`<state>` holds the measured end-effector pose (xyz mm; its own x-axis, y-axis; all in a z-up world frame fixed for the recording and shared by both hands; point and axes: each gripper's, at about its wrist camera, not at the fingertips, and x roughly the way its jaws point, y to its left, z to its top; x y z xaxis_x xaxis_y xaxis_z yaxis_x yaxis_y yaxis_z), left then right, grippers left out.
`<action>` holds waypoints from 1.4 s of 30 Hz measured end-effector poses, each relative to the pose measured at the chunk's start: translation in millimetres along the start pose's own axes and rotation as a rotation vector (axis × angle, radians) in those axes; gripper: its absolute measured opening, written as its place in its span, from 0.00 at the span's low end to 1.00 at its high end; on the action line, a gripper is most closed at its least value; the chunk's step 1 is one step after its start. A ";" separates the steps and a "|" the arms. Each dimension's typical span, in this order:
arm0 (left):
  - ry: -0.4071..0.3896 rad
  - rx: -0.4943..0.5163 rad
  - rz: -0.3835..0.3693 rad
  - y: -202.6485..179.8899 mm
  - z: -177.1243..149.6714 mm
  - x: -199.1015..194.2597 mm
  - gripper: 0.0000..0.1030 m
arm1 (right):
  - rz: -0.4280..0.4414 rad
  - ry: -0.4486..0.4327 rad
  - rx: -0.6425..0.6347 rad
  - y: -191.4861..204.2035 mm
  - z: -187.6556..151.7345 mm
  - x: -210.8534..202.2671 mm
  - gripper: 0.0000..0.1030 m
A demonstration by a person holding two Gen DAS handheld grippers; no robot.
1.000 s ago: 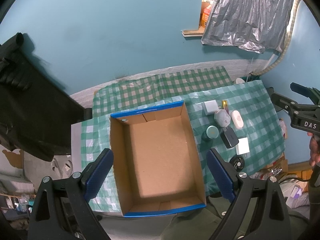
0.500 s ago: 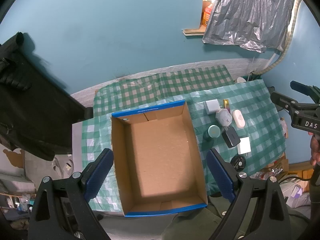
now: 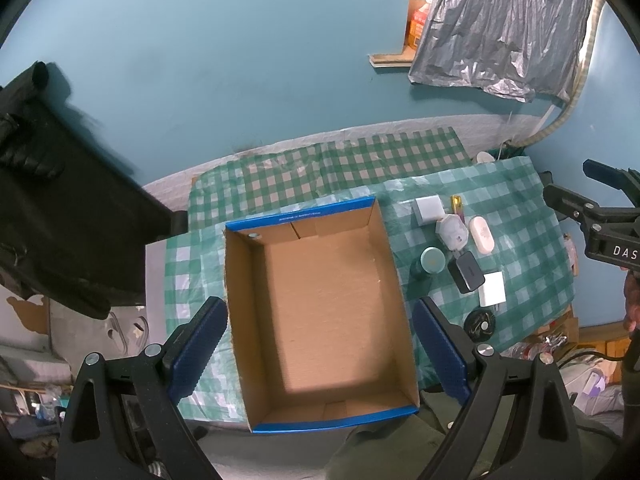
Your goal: Organize rigid objects
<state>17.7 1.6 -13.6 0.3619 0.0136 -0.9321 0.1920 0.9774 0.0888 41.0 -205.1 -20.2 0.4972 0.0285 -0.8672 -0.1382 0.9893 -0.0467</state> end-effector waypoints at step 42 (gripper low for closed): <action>0.119 -0.137 0.030 78.8 -45.1 58.0 0.92 | 0.013 0.233 0.051 -39.1 -31.2 82.1 0.98</action>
<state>12.7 88.9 -76.5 0.2538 0.0599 -0.9654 0.0540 0.9956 0.0759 60.5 -245.9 -105.0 0.2836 0.0130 -0.9588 -0.0966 0.9952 -0.0151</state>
